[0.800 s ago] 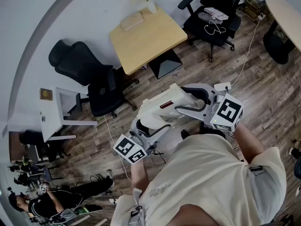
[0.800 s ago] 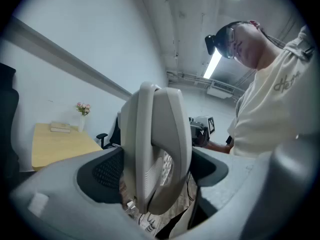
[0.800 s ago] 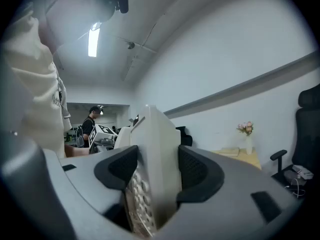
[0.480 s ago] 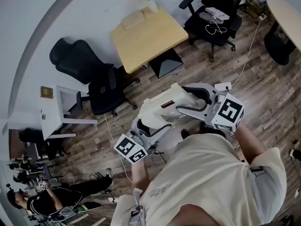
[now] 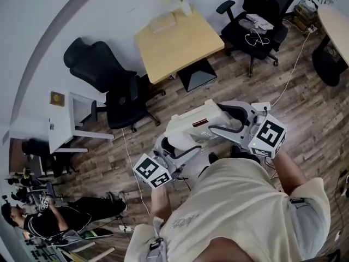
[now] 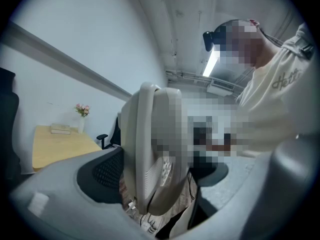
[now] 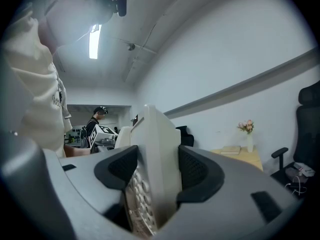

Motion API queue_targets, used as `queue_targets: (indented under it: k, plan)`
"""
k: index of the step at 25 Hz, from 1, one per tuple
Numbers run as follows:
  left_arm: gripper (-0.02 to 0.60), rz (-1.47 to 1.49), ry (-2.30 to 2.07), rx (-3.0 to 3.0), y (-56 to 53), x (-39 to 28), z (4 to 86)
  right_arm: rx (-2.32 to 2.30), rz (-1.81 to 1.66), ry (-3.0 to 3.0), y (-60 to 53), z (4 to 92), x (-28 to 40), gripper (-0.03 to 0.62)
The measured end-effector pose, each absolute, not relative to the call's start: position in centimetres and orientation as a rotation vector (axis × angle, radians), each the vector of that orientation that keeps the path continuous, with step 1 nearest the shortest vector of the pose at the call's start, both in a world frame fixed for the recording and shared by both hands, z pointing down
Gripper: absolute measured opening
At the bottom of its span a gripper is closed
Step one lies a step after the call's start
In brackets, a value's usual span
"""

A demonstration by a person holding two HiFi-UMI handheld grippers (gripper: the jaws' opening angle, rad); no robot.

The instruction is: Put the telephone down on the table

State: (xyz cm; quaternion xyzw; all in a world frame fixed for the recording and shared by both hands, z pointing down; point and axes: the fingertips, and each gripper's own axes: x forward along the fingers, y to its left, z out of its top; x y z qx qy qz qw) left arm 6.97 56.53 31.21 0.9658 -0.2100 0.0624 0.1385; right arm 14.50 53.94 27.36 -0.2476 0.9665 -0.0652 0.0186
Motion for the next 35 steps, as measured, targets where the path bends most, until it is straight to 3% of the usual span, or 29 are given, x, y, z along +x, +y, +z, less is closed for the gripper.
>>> queue_targets:
  k: [16,23,35]
  plan:
    - [0.394,0.235,-0.732,2.697,57.1,11.2,34.2,-0.616,-0.314,3.000,53.6,30.8,18.6,0.255]
    - [0.394,0.216,-0.742,2.619,51.3,8.4,33.6,-0.591,-0.416,3.030,47.3,30.2,15.7,0.255]
    - [0.394,0.137,-0.735,2.736,50.9,7.6,36.0,-0.622,-0.241,3.073,47.5,31.9,14.8,0.255]
